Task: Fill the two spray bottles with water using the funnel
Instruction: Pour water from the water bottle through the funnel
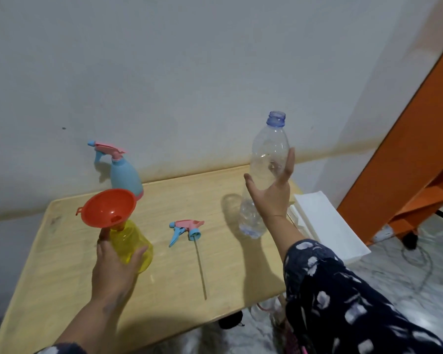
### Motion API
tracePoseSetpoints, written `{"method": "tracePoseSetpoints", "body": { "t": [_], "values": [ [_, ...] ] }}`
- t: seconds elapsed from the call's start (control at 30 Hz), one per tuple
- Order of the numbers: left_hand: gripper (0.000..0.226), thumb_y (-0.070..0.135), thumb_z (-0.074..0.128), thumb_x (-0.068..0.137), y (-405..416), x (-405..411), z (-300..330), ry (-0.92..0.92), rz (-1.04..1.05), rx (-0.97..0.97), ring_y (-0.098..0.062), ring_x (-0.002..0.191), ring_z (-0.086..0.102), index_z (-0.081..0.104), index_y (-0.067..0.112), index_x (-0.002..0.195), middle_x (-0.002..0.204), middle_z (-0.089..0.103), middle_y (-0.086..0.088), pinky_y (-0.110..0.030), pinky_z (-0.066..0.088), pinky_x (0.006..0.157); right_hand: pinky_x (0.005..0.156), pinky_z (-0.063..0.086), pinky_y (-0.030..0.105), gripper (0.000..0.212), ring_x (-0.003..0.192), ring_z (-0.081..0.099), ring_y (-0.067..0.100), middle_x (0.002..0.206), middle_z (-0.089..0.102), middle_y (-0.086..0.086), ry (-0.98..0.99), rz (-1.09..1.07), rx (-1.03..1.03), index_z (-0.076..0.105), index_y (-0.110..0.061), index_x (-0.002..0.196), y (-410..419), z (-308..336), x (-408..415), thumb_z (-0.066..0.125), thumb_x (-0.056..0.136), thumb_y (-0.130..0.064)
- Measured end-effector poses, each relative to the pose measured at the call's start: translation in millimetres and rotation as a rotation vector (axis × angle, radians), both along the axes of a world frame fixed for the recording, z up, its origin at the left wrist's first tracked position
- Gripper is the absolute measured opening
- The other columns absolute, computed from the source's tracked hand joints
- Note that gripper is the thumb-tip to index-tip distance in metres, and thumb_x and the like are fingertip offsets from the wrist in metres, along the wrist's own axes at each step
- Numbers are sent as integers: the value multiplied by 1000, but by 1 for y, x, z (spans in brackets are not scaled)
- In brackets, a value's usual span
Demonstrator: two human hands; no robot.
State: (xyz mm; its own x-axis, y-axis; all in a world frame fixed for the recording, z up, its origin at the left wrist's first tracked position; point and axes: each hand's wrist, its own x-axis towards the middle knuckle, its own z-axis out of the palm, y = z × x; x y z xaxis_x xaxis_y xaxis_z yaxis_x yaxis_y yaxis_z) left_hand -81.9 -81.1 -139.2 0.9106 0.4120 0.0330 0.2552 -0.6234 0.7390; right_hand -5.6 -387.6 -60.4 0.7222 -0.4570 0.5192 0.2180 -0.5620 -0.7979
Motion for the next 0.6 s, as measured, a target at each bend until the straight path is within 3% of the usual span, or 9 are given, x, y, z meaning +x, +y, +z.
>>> {"method": "tracePoseSetpoints", "body": {
  "t": [0.1,0.2,0.33,0.47,0.6],
  "values": [
    [79,34,75,81,0,-1,1,-2,1,-5,-45,121,49,32,2,140,141,42,-19,-54,43,96,73,50,32,105,107,61,21,122,59,9,-15,-29,-43,-11,-51,138,4,0,5,73,78,-29],
    [78,35,74,82,0,-1,2,3,-6,-12,-44,121,49,31,3,140,142,41,-18,-51,43,96,72,52,34,104,105,61,22,127,55,10,-21,-1,-61,-9,-53,136,9,5,6,72,78,-25],
    [75,32,73,84,-3,-3,4,-26,-26,-58,-36,125,47,32,6,140,143,38,-13,-46,42,98,74,48,28,104,96,59,17,124,55,8,-63,178,-166,-1,-50,138,22,25,4,73,73,-19],
    [67,38,73,83,-4,-7,7,-34,2,19,-30,124,45,38,10,133,136,31,-3,-44,46,93,77,54,36,106,87,60,18,103,54,-1,65,403,-241,3,-49,143,46,50,-9,75,71,-20],
    [61,40,74,82,-6,-10,15,-17,12,44,-30,118,50,43,11,125,132,35,-4,-42,49,84,77,55,42,107,79,62,21,91,57,-2,215,574,-281,5,-53,142,70,63,-29,75,68,-19]
  ]
}}
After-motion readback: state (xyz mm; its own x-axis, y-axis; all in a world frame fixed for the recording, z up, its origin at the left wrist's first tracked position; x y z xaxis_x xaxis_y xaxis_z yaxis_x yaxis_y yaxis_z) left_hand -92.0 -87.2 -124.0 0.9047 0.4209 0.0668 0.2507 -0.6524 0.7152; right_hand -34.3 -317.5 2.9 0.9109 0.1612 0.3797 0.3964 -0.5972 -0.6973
